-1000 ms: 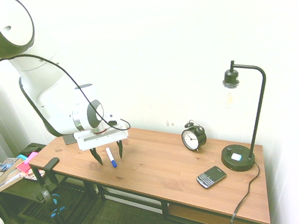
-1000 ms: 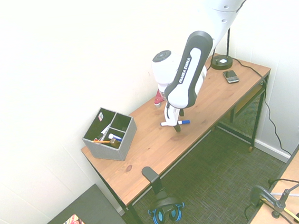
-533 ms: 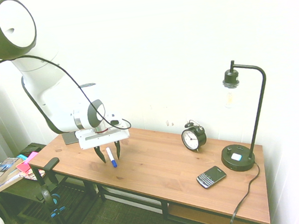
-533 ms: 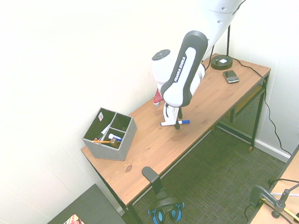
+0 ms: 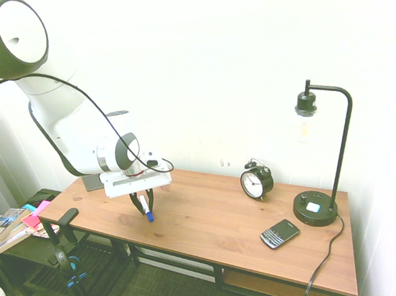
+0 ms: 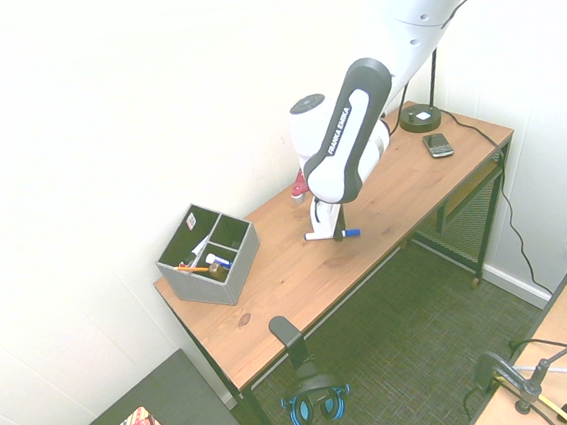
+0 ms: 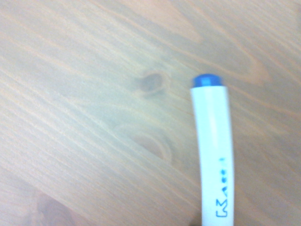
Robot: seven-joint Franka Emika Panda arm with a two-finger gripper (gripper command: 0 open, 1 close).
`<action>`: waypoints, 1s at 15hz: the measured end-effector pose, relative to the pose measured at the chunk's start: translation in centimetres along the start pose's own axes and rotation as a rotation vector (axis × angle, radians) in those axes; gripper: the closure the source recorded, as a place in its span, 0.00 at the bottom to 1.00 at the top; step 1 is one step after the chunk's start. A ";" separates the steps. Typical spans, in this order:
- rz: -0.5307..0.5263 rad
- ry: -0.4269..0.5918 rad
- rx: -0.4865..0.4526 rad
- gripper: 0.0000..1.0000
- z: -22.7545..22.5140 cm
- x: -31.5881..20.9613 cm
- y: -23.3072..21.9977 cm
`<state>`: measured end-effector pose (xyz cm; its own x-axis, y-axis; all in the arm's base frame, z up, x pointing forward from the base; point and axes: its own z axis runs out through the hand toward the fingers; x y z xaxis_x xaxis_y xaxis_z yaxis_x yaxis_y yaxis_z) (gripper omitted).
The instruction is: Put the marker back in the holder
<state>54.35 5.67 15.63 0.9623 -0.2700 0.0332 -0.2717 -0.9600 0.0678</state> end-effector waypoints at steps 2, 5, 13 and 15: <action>0.004 0.000 0.001 1.00 0.0 0.0 0.1; 0.066 -0.015 0.037 1.00 -0.6 0.0 -0.2; 0.361 -0.308 0.204 1.00 -16.4 1.0 -8.1; 0.451 -0.392 0.202 1.00 -14.5 3.0 -10.1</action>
<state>59.77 15.62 29.54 0.6972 -0.6222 -0.3562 -0.6812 -0.7298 -0.0586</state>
